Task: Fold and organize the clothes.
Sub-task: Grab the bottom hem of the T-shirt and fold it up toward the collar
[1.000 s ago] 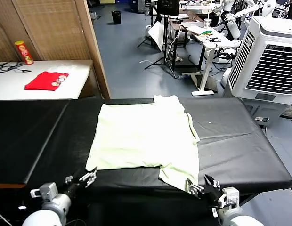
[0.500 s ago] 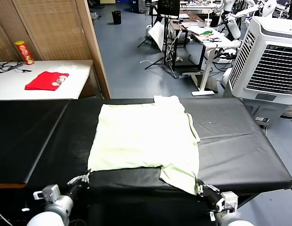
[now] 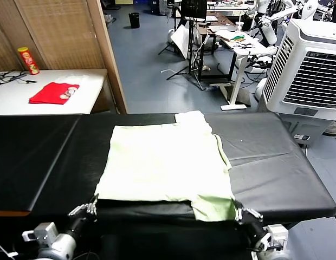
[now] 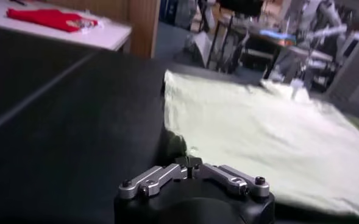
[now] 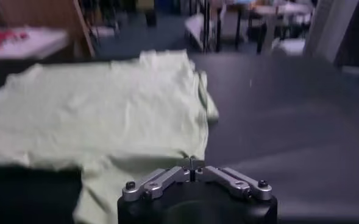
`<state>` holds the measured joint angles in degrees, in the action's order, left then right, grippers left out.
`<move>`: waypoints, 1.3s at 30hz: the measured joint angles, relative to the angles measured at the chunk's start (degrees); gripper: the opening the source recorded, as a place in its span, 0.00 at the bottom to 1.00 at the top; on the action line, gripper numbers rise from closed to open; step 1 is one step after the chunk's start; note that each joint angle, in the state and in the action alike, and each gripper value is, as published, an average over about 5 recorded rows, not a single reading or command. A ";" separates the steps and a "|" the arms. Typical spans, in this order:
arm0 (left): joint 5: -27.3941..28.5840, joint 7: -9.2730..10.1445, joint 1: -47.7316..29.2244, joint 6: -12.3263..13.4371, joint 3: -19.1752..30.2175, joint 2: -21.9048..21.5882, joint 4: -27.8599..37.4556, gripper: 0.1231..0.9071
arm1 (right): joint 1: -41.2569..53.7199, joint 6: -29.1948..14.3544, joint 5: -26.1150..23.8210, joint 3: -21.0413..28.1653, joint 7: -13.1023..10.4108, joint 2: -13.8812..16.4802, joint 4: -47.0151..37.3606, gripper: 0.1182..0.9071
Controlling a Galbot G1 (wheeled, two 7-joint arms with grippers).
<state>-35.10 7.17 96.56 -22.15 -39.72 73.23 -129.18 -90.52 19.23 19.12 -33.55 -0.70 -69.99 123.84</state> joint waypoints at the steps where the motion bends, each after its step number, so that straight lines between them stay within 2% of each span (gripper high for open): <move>1: 0.44 -0.05 -1.22 0.45 0.26 0.16 0.62 0.00 | 1.78 -1.17 -0.01 0.41 0.16 0.40 -1.65 0.00; 5: 2.59 -0.48 -5.64 1.69 1.30 0.21 3.70 0.00 | 9.24 -4.08 -0.10 2.56 0.53 1.67 -8.24 0.00; 10: 4.23 -0.83 -10.11 2.07 2.60 -0.07 8.13 0.00 | 17.72 -4.84 -0.86 6.24 0.72 2.50 -16.32 0.00; 16: 5.14 -0.97 -14.47 2.18 4.04 -1.22 13.19 0.00 | 25.78 -5.32 -2.70 10.75 0.85 1.62 -24.25 0.00; 22: 5.73 -1.07 -18.24 2.17 5.38 -2.41 17.36 0.00 | 30.42 -6.70 -3.09 13.34 1.72 0.41 -28.68 0.01; 25: 5.96 -1.14 -19.69 2.04 5.94 -2.64 18.88 0.00 | 30.64 -7.03 -2.99 13.33 2.42 0.15 -28.97 0.11; 28: 6.59 -1.09 -20.36 1.86 6.26 -2.38 19.60 0.01 | 29.24 -6.27 -2.97 12.62 3.62 0.67 -27.65 0.28; 31: 7.49 -1.09 -20.06 1.78 6.29 -2.02 19.40 0.11 | 26.36 -4.95 -2.99 11.55 4.66 1.53 -24.75 0.48; 35: 8.35 -1.24 -18.58 1.69 6.06 -1.86 18.32 0.38 | 21.46 -3.77 -3.24 9.88 5.47 2.50 -19.92 0.75; 39: 8.71 -1.44 -16.45 1.49 5.77 -1.86 16.93 0.67 | 17.22 -3.24 -4.04 8.80 5.52 2.67 -16.24 0.85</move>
<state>-26.38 5.74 80.11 -20.66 -33.94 71.37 -112.26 -73.30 15.99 15.07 -24.75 4.81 -67.33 107.60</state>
